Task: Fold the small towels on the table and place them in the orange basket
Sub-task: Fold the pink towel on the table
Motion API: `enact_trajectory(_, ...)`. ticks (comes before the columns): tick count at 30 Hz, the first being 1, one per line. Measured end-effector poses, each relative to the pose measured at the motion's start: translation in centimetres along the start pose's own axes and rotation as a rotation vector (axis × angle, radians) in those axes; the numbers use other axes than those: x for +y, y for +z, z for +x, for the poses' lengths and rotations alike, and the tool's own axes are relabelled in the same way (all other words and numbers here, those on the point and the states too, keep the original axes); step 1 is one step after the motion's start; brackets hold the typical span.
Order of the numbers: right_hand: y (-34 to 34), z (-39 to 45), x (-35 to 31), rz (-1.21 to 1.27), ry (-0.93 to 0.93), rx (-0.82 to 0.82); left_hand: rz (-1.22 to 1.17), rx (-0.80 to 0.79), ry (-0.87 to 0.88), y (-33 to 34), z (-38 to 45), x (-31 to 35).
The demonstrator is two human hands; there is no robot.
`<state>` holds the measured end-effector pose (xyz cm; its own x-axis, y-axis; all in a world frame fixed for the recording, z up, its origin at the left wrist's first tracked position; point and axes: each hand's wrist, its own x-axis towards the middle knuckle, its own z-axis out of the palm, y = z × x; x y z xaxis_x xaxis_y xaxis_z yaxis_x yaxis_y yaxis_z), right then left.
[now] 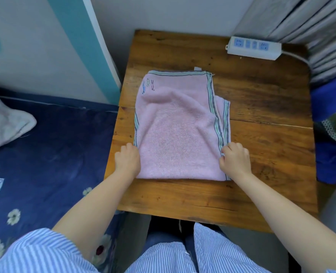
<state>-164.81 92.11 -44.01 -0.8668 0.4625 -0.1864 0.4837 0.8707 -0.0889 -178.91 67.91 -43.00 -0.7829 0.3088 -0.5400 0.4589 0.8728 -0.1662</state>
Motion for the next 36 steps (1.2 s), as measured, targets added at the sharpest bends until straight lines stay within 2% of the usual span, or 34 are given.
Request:
enact_trajectory(4,-0.4,4.2,-1.6,0.032,-0.092,0.07,-0.076,0.055,0.0,-0.9,1.8,1.9)
enact_trajectory(9,0.4,7.5,-1.6,0.093,-0.01,0.01,-0.12,-0.003,-0.1,-1.1,3.9,2.6)
enact_trajectory(11,0.9,8.0,-1.2,0.065,-0.028,-0.027,-0.116,-0.02,-0.091,-1.1,4.3,2.4)
enact_trajectory(15,0.9,7.8,-0.5,0.052,-0.176,0.01,-0.126,0.004,-0.032,-1.5,4.4,1.9)
enact_trajectory(18,-0.4,7.2,0.4,0.147,-0.291,0.034,-0.254,0.062,-0.006,-2.4,3.9,1.8)
enact_trajectory(20,-1.6,6.3,1.0,0.171,-0.358,-0.012,-0.326,0.038,-0.016,-2.7,3.1,1.9)
enact_trajectory(22,-2.5,5.0,1.5,0.108,-0.389,-0.121,-0.241,-0.018,0.053,-2.4,2.1,2.0)
enact_trajectory(24,-3.1,4.0,1.8,-0.014,-0.422,-0.322,-0.023,-0.091,0.184,-2.0,1.3,2.2)
enact_trajectory(27,-3.1,2.4,1.9,-0.178,-0.42,-0.648,0.298,-0.32,0.316,-1.4,0.4,3.2)
enact_trajectory(30,-1.8,0.8,1.7,-0.24,-0.379,-0.933,0.373,-0.57,0.354,-0.8,-0.4,4.4)
enact_trajectory(33,-0.9,-0.1,2.1,-0.219,-0.333,-1.042,0.373,-0.695,0.375,-0.3,-1.0,5.2)
enact_trajectory(36,-1.2,1.1,2.7,-0.148,-0.308,-0.926,0.312,-0.637,0.302,-0.9,0.0,5.4)
